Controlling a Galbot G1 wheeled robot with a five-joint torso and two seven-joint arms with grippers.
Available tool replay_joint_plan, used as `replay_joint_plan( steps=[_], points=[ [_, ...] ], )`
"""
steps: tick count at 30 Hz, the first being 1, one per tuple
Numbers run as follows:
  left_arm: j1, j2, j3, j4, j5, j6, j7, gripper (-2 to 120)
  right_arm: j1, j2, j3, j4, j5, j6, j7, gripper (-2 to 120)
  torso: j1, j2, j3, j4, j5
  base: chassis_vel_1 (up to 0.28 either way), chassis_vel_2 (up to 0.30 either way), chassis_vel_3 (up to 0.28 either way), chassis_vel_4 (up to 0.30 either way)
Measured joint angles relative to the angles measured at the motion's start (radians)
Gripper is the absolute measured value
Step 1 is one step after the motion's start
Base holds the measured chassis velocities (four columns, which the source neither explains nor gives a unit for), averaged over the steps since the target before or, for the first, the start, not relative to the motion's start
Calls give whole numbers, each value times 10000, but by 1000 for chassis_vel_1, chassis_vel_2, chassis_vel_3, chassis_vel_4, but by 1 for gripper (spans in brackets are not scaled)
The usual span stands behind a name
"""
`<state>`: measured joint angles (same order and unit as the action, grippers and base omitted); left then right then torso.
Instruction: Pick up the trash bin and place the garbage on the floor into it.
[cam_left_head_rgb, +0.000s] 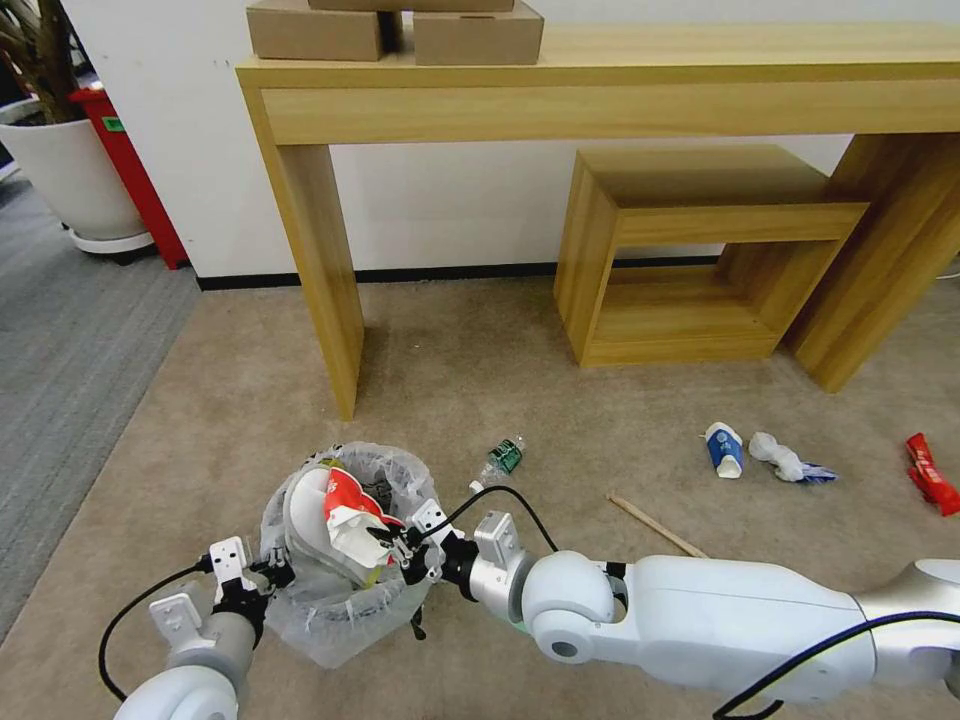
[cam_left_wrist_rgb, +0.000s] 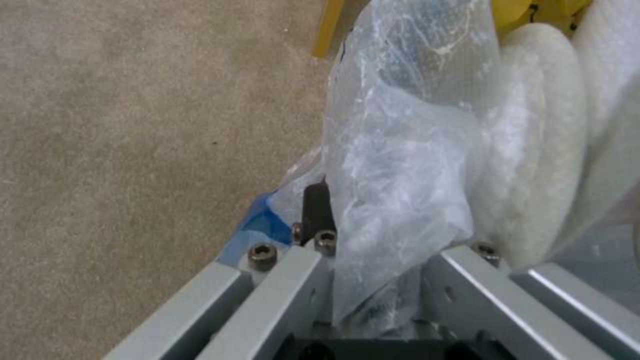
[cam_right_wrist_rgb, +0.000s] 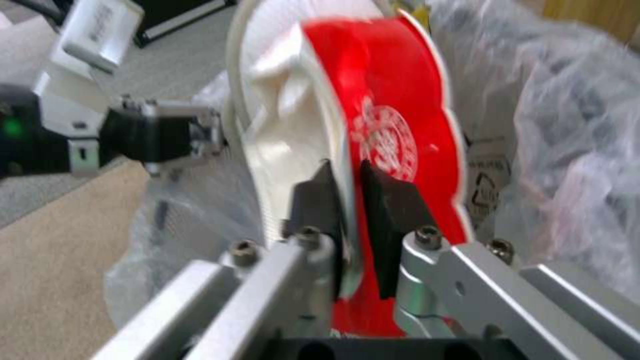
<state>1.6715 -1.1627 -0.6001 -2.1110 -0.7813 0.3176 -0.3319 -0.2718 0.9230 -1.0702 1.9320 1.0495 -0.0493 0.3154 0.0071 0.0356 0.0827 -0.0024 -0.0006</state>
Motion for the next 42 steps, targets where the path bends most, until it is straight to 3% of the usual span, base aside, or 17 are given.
replay_joint_plan(
  steps=[9,15,19,23,29,42],
  points=[
    [-38,65,6,56,-3,2,-2,1,-78,-197,181,176,-83,163,-111,43,0,0,0,-1,0,0,0,0,0],
    [-19,58,33,78,0,11,-7,1,-333,-210,579,406,-129,267,-109,71,0,0,0,-1,0,0,0,0,0],
    [0,58,26,79,1,12,-7,1,-462,-203,803,488,-112,269,-105,78,0,0,0,0,0,0,0,0,0],
    [4,100,0,80,-2,12,-7,1,-699,-312,1124,597,-116,262,-145,97,0,0,0,-1,0,0,0,0,0],
    [15,56,18,84,2,12,-1,1,-976,-309,1091,412,-261,220,-97,100,0,0,0,-1,0,0,0,0,0],
    [-29,48,92,156,26,-6,39,1,-1039,-228,994,507,-20,-936,1107,100,0,0,0,0,0,0,0,0,0]
  ],
)
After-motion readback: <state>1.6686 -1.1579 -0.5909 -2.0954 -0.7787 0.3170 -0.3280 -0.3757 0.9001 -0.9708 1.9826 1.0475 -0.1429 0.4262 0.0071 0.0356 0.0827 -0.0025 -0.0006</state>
